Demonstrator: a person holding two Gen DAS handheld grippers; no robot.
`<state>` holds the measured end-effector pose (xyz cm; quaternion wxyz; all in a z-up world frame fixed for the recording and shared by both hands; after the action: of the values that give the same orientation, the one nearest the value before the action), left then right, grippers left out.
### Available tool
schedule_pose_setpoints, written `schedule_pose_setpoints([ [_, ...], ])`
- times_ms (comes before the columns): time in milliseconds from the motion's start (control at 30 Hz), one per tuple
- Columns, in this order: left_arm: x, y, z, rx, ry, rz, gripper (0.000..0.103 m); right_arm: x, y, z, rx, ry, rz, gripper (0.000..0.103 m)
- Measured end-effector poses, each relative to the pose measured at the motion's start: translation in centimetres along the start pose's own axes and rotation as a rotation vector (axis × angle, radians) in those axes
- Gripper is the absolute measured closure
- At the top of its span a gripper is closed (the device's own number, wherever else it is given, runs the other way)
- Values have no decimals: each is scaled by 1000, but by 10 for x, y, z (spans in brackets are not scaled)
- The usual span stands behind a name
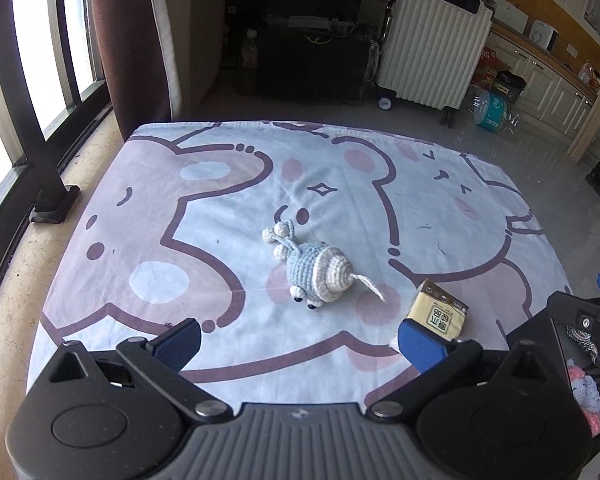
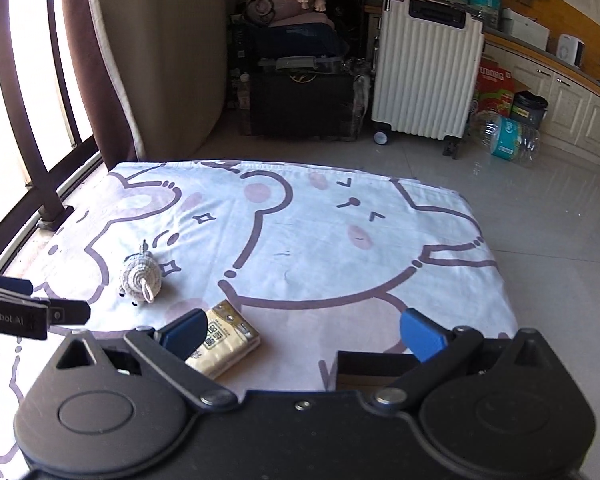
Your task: Organize objects
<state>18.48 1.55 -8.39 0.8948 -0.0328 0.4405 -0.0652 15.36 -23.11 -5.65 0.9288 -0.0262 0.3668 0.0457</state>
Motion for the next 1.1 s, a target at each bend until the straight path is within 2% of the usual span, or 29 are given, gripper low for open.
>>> schedule_pose_setpoints([
  [333, 12, 8, 18, -37, -82, -21, 0, 20, 23, 2, -42, -7, 39, 0],
  [500, 28, 7, 22, -54, -113, -46, 2, 36, 36, -9, 36, 1, 88, 0],
  [667, 49, 10, 24, -126, -115, -74, 14, 56, 53, -24, 61, 13, 135, 0],
  [833, 70, 8, 22, -102, -95, -66, 20, 75, 61, -33, 19, 4, 154, 0],
  [1000, 85, 16, 28, -198, -80, -111, 22, 90, 62, -30, -13, -4, 163, 0],
  [1100, 92, 17, 32, -227, -66, -106, 22, 100, 62, -28, -10, 15, 182, 0],
])
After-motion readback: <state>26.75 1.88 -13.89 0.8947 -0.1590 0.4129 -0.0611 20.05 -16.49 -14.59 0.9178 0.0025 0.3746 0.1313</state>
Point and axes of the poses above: each gripper's, at about its wrist camera, not at the fingertips, and x roughly the way its jaws point, y to its left, z to its top, the point moved 2 cm from there along x, roughly the way its jaws point
